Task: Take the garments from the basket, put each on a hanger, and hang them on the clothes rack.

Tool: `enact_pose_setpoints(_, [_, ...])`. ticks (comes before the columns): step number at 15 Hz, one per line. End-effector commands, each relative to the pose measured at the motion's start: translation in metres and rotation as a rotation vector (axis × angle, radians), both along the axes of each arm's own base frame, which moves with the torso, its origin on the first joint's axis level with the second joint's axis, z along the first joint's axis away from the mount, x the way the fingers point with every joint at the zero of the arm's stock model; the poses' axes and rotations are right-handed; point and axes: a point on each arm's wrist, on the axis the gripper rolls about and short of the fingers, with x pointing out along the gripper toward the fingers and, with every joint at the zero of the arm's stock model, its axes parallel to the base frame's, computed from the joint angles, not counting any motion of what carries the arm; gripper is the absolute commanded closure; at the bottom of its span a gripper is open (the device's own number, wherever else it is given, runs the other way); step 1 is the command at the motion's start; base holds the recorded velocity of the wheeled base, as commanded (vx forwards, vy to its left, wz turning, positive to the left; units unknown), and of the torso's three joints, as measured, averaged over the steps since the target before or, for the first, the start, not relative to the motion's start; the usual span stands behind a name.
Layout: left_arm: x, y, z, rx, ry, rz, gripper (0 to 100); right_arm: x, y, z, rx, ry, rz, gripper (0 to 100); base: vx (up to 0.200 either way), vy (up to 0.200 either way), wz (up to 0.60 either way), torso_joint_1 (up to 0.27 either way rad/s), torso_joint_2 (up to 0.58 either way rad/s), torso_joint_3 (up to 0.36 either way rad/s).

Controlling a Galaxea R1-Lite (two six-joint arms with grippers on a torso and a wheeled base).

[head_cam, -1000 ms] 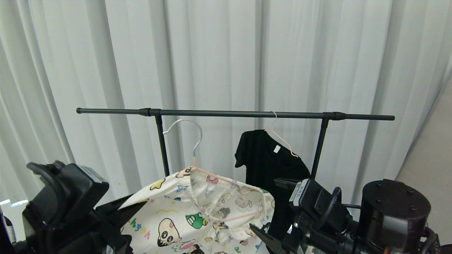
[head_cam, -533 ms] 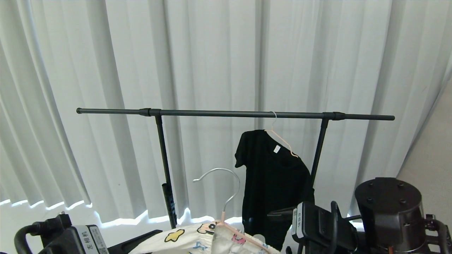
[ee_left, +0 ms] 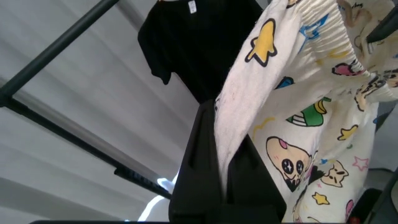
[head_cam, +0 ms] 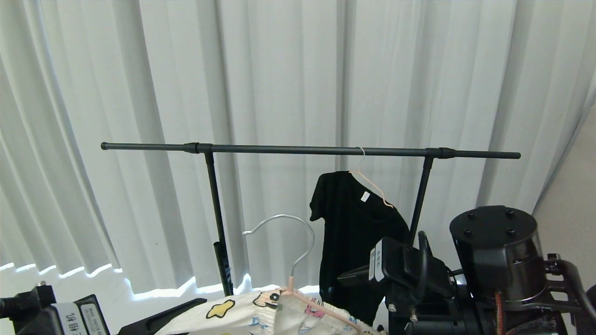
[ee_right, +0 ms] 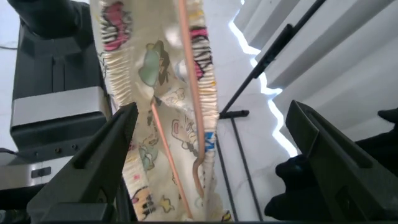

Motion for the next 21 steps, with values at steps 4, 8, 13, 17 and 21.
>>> enact_pose_setpoints(4, [0.000, 0.000, 0.005, -0.017, -0.011, -0.001, 100, 0.005, 0.006, -0.012, -0.035, 0.027, -0.013, 0, 0.000, 0.000, 0.00, 0.000, 0.00, 0.000])
enact_pose_setpoints(8, [0.000, -0.001, 0.005, -0.018, -0.012, 0.000, 100, 0.005, 0.006, -0.011, -0.034, 0.028, -0.017, 0, 0.000, 0.000, 0.00, 0.000, 0.00, 0.000])
enact_pose_setpoints(13, [0.001, -0.002, 0.007, -0.021, -0.014, -0.001, 100, 0.007, 0.008, -0.012, -0.043, 0.012, -0.046, 100, 0.000, 0.000, 0.00, 0.000, 0.00, 0.000])
enact_pose_setpoints(17, [0.001, -0.002, 0.007, -0.020, -0.015, -0.002, 100, 0.010, 0.012, -0.008, -0.032, -0.006, -0.062, 100, 0.000, 0.000, 0.00, 0.000, 0.00, 0.000])
enact_pose_setpoints(21, [0.001, -0.001, 0.006, -0.013, -0.016, 0.005, 0, 0.011, 0.014, -0.001, 0.007, -0.034, -0.067, 100, 0.000, 0.000, 0.00, 0.000, 0.00, 0.000])
